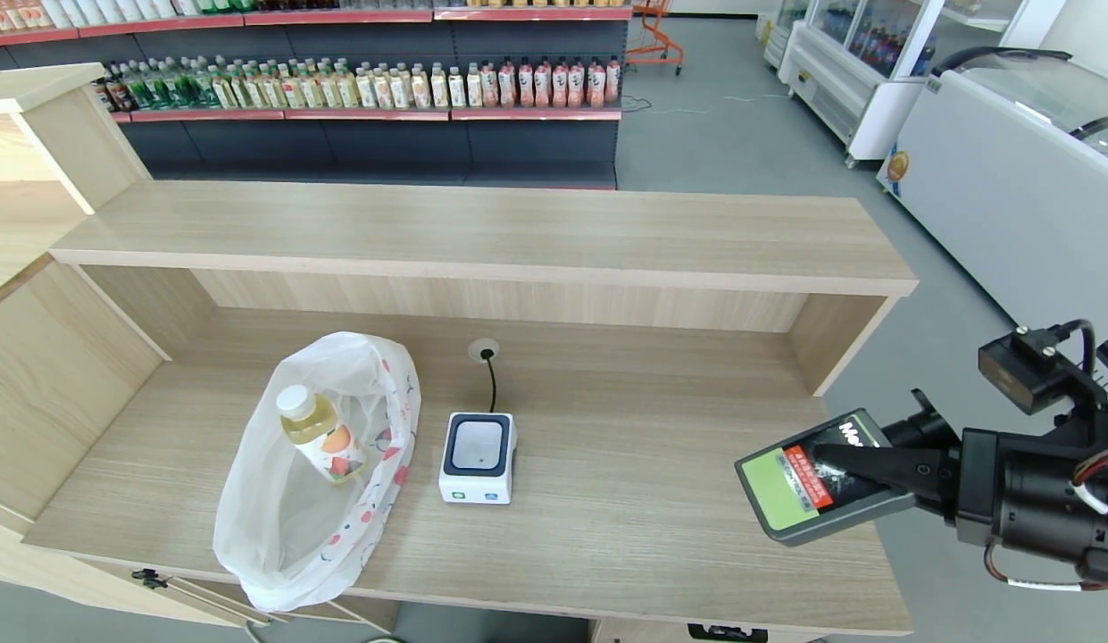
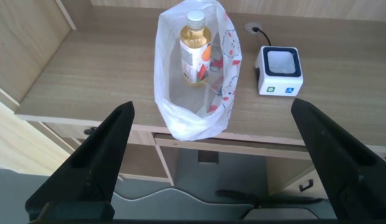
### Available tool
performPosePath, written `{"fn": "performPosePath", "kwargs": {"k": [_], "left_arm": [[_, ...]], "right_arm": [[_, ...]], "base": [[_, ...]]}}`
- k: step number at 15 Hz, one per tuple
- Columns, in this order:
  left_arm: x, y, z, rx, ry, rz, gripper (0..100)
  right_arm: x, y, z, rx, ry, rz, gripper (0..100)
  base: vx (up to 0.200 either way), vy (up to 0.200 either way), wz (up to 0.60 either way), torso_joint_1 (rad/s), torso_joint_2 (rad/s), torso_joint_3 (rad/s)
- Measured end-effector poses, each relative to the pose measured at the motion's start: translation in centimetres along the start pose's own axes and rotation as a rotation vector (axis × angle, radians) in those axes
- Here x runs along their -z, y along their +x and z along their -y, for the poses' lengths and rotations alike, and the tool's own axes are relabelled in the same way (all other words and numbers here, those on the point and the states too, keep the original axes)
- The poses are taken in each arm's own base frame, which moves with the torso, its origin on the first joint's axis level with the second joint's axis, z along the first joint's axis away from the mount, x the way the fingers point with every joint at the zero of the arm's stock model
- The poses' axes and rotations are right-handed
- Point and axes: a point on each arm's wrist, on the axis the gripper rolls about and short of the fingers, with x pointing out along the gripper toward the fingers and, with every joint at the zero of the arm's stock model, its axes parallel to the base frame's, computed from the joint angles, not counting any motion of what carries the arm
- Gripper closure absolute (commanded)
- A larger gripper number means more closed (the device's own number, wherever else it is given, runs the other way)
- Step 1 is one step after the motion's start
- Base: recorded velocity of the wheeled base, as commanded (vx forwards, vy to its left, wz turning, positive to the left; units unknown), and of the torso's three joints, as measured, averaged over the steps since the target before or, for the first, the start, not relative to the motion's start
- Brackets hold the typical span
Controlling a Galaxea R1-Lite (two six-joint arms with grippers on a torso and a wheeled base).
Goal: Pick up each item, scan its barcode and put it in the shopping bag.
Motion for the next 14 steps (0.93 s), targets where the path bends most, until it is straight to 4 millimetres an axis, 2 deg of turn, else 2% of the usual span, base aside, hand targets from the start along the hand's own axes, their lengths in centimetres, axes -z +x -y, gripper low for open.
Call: {"fn": "performPosePath", "kwargs": {"k": [2,14], "left_arm": [[0.0,0.0,0.0,0.0,0.0,0.0,0],[0.0,0.0,0.0,-0.001,0.0,0.0,0]], "right_arm": [[0.03,-0.12,-0.06,0.001,-0.002,0.002,100],[-0.01,0.21,-0.2,0.003,-0.048,-0.007,100]], "base": [[0.0,0.0,0.0,0.0,0.0,0.0],[0.0,0.2,0.0,0.003,0.0,0.004]]}}
